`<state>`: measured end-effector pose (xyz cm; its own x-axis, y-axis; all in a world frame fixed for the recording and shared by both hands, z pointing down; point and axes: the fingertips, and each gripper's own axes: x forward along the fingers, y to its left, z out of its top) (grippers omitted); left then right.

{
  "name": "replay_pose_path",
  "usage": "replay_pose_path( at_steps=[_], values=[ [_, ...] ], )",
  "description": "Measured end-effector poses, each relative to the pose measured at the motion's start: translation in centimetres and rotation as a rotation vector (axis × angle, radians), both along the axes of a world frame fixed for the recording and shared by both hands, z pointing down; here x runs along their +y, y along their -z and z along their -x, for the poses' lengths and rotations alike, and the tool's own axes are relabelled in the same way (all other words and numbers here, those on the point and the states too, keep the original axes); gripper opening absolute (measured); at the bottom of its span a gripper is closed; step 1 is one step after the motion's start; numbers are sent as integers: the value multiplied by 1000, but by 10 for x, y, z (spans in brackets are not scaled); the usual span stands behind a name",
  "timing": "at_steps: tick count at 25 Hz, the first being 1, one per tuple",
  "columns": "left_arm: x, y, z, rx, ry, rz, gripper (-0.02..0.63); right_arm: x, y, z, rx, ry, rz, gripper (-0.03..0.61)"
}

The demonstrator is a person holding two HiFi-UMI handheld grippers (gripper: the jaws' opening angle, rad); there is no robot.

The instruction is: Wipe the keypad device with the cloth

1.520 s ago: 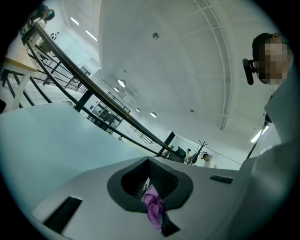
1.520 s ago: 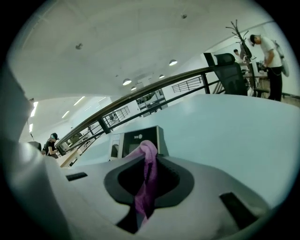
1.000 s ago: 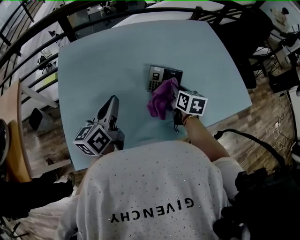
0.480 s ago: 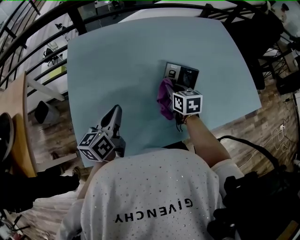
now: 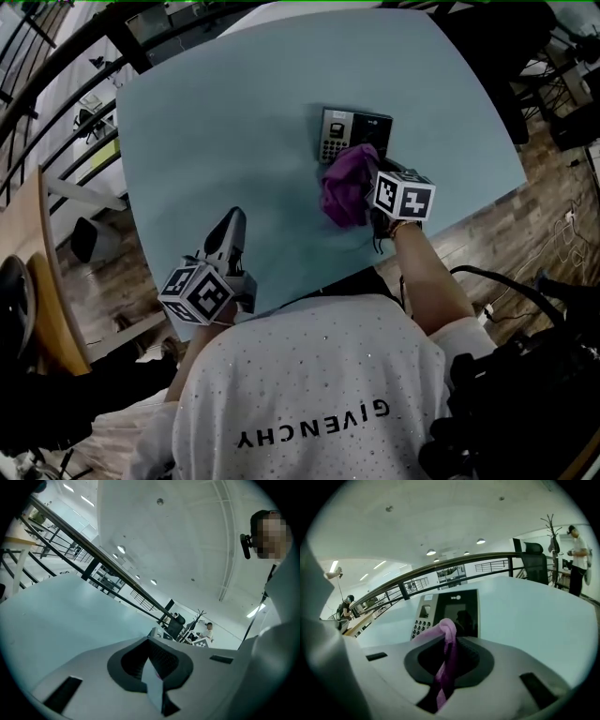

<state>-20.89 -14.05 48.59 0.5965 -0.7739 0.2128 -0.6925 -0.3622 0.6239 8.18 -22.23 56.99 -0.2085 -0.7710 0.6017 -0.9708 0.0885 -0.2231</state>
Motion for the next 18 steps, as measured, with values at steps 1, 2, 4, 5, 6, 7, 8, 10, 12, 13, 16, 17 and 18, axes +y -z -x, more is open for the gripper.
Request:
replay_pose_path(
  at_steps=[1, 2, 4, 5, 6, 7, 8, 10, 12, 13, 16, 17, 18],
  values=[
    [-1, -2, 0, 0, -4, 3, -6, 2, -2, -6, -1, -20, 1, 34],
    [-1, -3, 0, 1, -7, 7, -6, 4, -3, -12, -3, -41, 3, 34],
    [0, -5, -2, 3, -17, 12, -6, 9, -6, -24, -5, -77, 5, 34],
    [1, -6, -4, 3, -25, 15, -6, 11, -6, -29, -3, -94, 6, 34],
    [2, -6, -7, 3, -34, 16, -6, 13, -7, -34, -2, -112, 8, 34],
    [3, -6, -9, 3, -43, 16, -6, 14, -7, -38, -4, -130, 8, 34],
    [4, -6, -11, 5, -51, 16, -6, 16, -6, -40, -7, -148, 7, 34],
    [6, -4, -13, 11, -59, 10, -6, 18, -2, -39, -15, -171, -4, 34],
    [7, 0, -12, 14, -61, 0, -6, 19, 5, -29, -16, -164, -25, 34],
    [8, 3, -10, 14, -58, -6, -6, 19, 9, -21, -15, -150, -37, 34],
    [8, 12, -4, 16, -39, -26, -6, 16, 18, 14, -5, -61, -61, 34],
    [8, 15, -2, 18, -32, -33, -6, 15, 20, 27, 1, -19, -67, 34],
    [9, 18, -1, 19, -27, -37, -6, 13, 22, 41, 9, 26, -72, 34]
  ],
)
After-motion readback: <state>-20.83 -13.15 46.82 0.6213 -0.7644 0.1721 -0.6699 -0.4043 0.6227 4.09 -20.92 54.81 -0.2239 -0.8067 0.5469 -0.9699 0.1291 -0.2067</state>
